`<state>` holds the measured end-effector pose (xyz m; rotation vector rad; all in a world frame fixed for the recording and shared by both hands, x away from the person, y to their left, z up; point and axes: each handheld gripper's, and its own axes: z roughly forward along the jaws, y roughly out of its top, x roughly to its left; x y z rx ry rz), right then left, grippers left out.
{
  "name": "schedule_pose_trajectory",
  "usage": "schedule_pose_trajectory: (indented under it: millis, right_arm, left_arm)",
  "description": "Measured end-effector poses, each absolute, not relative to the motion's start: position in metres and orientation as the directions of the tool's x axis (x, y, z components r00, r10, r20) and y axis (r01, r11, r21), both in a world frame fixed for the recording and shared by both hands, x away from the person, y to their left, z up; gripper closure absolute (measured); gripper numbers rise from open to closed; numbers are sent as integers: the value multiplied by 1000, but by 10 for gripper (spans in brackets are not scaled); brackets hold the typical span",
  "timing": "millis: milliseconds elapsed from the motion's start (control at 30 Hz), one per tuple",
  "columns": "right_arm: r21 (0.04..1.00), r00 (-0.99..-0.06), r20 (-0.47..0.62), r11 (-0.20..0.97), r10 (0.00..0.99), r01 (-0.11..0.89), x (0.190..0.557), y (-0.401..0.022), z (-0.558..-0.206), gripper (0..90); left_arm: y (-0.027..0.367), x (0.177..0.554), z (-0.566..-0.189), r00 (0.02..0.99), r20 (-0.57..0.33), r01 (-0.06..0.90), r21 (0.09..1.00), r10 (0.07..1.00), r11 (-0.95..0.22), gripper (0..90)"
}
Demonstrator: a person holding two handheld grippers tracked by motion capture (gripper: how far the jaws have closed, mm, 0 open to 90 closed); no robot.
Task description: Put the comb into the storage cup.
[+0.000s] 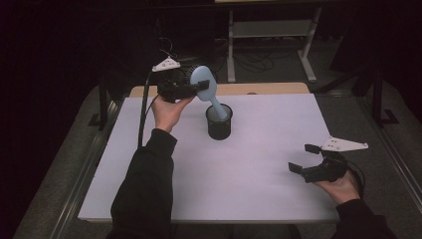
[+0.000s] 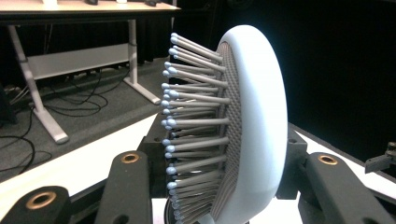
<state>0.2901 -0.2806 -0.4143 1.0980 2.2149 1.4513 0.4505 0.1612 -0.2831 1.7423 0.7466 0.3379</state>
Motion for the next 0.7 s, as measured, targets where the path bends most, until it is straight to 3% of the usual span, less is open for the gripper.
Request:
schedule_pose_trajectory:
  millis: [700]
  right_arm:
    - [871, -661, 172, 202, 730, 449, 283, -288, -422, 0]
  left_arm:
    - [153, 458, -308, 752, -168, 343, 925, 637, -161, 524]
